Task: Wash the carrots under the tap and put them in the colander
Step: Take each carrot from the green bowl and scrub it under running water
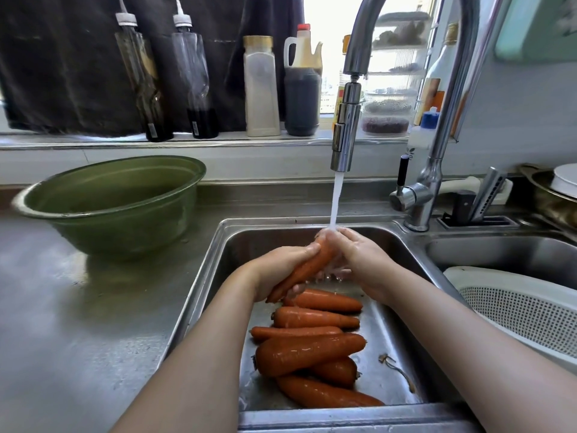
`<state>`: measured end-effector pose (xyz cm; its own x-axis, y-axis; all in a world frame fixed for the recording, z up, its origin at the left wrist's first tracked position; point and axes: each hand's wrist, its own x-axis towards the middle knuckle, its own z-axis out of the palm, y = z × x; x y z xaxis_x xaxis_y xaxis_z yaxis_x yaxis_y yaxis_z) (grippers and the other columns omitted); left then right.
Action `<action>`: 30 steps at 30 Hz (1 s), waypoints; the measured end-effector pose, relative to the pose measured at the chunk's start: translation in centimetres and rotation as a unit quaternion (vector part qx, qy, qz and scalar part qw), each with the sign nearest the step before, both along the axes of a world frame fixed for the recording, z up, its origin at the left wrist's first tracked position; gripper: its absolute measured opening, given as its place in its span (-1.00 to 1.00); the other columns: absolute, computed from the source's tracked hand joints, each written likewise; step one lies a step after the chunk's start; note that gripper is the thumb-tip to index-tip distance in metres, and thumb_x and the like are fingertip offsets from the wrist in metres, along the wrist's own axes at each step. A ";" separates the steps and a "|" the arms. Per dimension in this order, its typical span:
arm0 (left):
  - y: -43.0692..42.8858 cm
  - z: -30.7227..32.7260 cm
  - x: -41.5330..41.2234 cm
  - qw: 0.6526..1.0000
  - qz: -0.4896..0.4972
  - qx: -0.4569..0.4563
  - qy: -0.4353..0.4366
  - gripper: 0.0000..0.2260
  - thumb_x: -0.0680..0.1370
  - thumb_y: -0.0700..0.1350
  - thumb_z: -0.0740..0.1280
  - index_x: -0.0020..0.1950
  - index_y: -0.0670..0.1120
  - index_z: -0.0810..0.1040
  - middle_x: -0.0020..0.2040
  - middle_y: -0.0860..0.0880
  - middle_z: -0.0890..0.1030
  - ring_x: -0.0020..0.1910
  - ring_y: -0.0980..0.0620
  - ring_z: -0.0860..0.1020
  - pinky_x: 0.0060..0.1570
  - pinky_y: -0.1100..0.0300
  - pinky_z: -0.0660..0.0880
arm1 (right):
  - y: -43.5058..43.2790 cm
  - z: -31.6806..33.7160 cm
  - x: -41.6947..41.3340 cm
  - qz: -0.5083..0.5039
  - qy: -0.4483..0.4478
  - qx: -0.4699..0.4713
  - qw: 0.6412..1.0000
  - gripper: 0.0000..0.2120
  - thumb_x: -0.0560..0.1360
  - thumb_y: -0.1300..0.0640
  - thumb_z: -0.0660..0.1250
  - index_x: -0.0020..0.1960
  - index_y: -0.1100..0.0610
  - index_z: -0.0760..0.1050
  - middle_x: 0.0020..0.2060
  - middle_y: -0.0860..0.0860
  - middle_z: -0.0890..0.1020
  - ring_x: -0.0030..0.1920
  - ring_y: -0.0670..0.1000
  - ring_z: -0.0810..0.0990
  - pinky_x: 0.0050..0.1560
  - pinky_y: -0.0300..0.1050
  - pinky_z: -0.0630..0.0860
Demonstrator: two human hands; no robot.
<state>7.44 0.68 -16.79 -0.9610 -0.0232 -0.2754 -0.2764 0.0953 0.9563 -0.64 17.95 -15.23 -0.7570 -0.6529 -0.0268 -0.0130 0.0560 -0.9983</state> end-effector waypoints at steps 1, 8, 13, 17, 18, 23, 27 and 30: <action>0.1 0.0 0.0 1.000 0.005 -0.005 0.003 -0.48 0.60 0.33 0.28 0.29 -0.07 0.60 -0.03 -0.14 0.63 -0.35 0.04 0.52 -0.37 0.19 0.47 | 0.0 0.0 0.0 0.001 -0.002 -0.008 1.000 -0.75 0.66 -0.07 0.31 0.20 0.05 0.61 -0.01 0.09 0.74 -0.12 -0.01 0.71 -0.08 -0.11 0.58; 2.7 0.8 -0.7 0.979 0.095 -0.178 0.033 -0.26 0.65 0.39 0.00 -0.03 -0.17 0.73 -0.21 -0.10 0.73 -0.22 -0.11 0.67 -0.17 0.21 0.57 | 0.1 -0.4 -0.5 -0.059 0.021 0.009 0.998 -0.71 0.60 -0.15 0.39 0.10 0.07 0.64 -0.14 0.11 0.74 -0.22 0.03 0.68 -0.25 -0.11 0.54; 3.2 1.1 -0.5 0.992 0.077 -0.099 0.008 -0.45 0.74 0.20 0.03 0.05 -0.12 0.70 -0.11 -0.14 0.75 -0.21 -0.12 0.66 -0.12 0.09 0.67 | 0.5 -0.7 -1.0 -0.049 0.019 0.013 0.999 -0.74 0.66 -0.09 0.32 0.13 0.08 0.64 -0.14 0.12 0.72 -0.26 0.05 0.68 -0.34 -0.18 0.54; 4.0 0.9 -0.5 0.995 0.069 -0.046 0.052 -0.63 0.75 0.09 0.09 0.27 -0.08 0.59 -0.07 -0.11 0.71 -0.34 0.02 0.56 -0.34 0.19 0.52 | 0.7 -0.7 -1.7 -0.056 -0.005 -0.011 0.998 -0.82 0.69 0.02 0.27 0.09 0.08 0.60 -0.18 0.06 0.68 -0.34 -0.04 0.62 -0.46 -0.35 0.48; 4.3 0.9 -0.8 0.991 0.094 -0.067 0.061 -0.60 0.74 0.12 0.10 0.21 -0.10 0.62 -0.11 -0.12 0.70 -0.38 0.02 0.53 -0.36 0.19 0.47 | 0.8 -0.6 -1.8 -0.051 -0.006 -0.011 0.999 -0.84 0.69 0.03 0.26 0.10 0.06 0.59 -0.16 0.04 0.69 -0.29 -0.07 0.64 -0.46 -0.40 0.46; 4.7 1.3 -1.1 0.978 0.155 -0.121 0.066 -0.49 0.70 0.23 0.17 -0.02 -0.15 0.69 -0.27 -0.08 0.69 -0.47 0.05 0.56 -0.43 0.26 0.48 | 1.1 -0.7 -2.3 -0.032 -0.015 0.012 0.999 -0.80 0.68 -0.01 0.27 0.20 0.01 0.62 0.03 0.01 0.74 0.02 -0.03 0.70 -0.08 -0.15 0.48; 3.3 1.7 -0.2 0.998 0.013 -0.056 0.041 -0.72 0.75 -0.01 0.15 0.32 -0.07 0.58 0.02 -0.08 0.69 -0.16 0.01 0.63 -0.06 0.08 0.62 | 1.3 -0.7 -2.9 -0.049 -0.044 0.007 0.998 -0.78 0.67 -0.02 0.27 0.25 -0.04 0.61 0.12 0.01 0.72 0.12 0.06 0.65 0.12 0.05 0.40; 3.5 1.6 -0.1 0.997 -0.016 -0.066 0.039 -0.76 0.75 -0.07 0.16 0.37 -0.01 0.52 0.08 -0.05 0.66 -0.04 -0.01 0.62 0.08 0.02 0.60 | 1.3 -0.9 -3.1 -0.037 -0.036 0.013 0.999 -0.73 0.67 -0.05 0.27 0.29 -0.02 0.60 0.13 -0.01 0.73 0.16 0.07 0.68 0.23 0.13 0.40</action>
